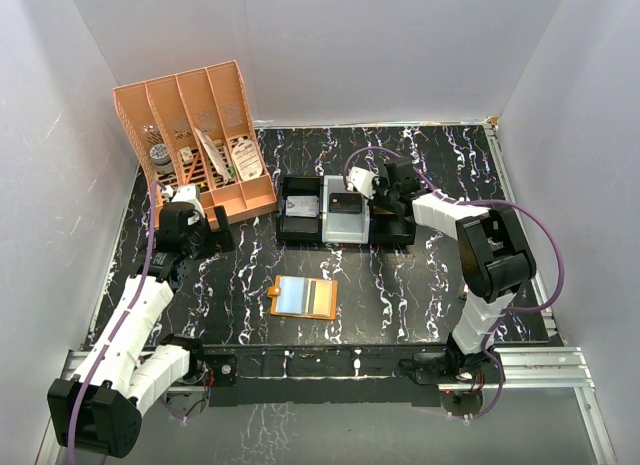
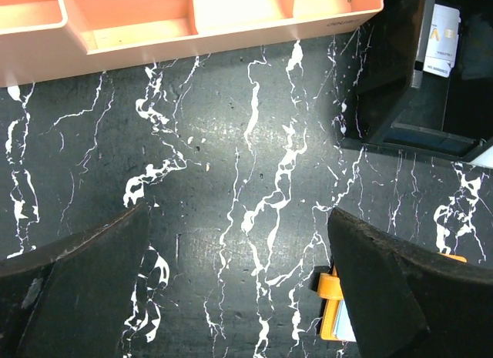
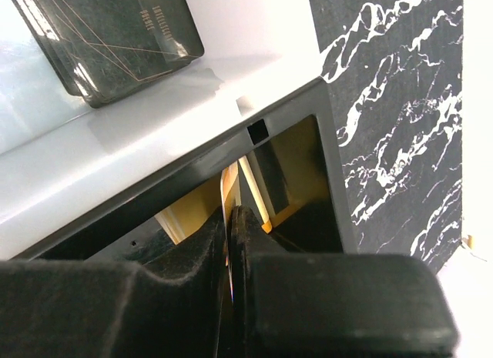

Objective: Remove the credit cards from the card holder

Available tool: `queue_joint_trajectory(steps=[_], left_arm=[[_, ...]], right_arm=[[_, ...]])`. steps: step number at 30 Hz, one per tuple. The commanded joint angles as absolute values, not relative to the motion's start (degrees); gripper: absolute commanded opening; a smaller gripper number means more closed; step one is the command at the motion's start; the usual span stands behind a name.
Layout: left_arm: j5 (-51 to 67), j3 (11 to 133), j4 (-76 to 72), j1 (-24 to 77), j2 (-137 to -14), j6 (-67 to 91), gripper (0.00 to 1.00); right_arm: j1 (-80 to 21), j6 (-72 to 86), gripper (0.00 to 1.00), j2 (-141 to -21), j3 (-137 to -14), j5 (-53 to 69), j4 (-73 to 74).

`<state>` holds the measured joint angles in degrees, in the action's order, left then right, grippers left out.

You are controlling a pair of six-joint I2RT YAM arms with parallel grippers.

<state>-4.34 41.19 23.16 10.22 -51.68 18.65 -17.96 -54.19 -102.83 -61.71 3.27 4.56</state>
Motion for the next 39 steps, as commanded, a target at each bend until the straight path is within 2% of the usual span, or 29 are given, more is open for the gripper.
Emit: queue_joint_trajectory(steps=[1,11,17,29,39], left_arm=[[-7.8,41.5,24.9,9.9,-50.8,19.7,0.99],[-8.9,41.3,25.6,9.9,-49.7,20.7,0.99],[-10.0,41.3,26.3,9.9,-49.4,21.3,0.99],[-9.9,41.7,27.4,9.9,-51.0,22.1,0.99],[-8.4,41.7,27.3,9.9,-50.8,22.2,0.99]], right_arm=[[-17.9,-55.2,0.06,-104.1,-65.6,6.0,6.6],[-17.3,-54.7,0.06,-104.7,-65.2,7.3,7.6],[-17.0,-54.4,0.11,-104.7,-65.4,6.3,7.1],[-15.4,-52.0,0.38,-104.1,-67.0,9.7,9.6],[-14.9,-50.8,0.44,-100.5,-68.0,11.7,10.6]])
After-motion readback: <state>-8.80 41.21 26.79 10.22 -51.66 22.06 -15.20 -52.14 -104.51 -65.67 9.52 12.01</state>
